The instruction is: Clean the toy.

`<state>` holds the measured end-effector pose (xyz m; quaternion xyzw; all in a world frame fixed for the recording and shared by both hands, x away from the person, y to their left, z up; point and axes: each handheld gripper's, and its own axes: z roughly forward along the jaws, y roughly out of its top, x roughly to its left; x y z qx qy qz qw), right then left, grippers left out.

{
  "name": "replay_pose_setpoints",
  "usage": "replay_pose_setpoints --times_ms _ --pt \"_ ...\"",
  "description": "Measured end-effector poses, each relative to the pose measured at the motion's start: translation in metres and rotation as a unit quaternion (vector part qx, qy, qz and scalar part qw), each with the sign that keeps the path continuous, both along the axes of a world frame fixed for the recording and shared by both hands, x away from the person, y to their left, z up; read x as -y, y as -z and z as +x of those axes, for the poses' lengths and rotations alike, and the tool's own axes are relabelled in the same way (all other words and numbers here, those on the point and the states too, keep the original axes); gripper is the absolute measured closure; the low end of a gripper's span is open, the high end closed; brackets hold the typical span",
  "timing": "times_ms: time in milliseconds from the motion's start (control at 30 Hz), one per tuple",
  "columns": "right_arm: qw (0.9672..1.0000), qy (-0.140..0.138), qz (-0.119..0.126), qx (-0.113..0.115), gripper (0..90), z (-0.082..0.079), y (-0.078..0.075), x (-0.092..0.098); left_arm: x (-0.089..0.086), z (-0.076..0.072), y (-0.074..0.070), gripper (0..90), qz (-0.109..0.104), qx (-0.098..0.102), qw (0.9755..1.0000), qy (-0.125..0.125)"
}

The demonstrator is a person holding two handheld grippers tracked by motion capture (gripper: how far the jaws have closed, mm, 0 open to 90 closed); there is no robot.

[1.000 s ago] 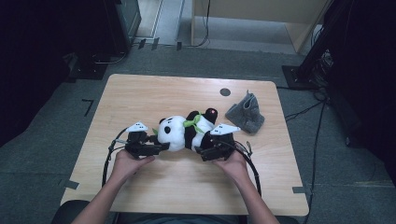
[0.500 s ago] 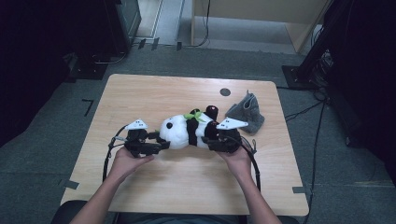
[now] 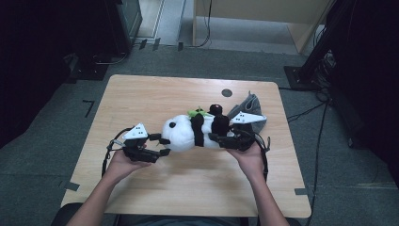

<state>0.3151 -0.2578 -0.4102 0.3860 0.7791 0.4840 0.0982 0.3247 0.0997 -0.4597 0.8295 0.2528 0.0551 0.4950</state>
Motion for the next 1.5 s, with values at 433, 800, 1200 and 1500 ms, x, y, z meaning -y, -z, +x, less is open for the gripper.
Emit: replay_pose_setpoints --times_ms 433,800,1200,1500 --pt "0.9972 -0.064 0.011 -0.037 44.5 -0.001 0.0 -0.006 0.012 -0.002 0.005 0.0 -0.016 0.015 0.9992 0.032" --pt "0.9979 -0.045 0.012 -0.046 36.7 0.002 0.004 -0.004 0.012 0.001 0.0 29.1 -0.013 -0.026 0.9995 0.01" --pt "0.9995 -0.002 0.03 -0.003 17.4 0.005 0.01 0.013 -0.01 0.013 -0.006 51.8 -0.084 -0.121 0.9889 -0.02" --pt "0.9963 -0.026 0.081 -0.008 12.4 0.001 0.039 0.011 -0.019 0.017 -0.012 51.4 -0.146 -0.136 0.9791 -0.041"
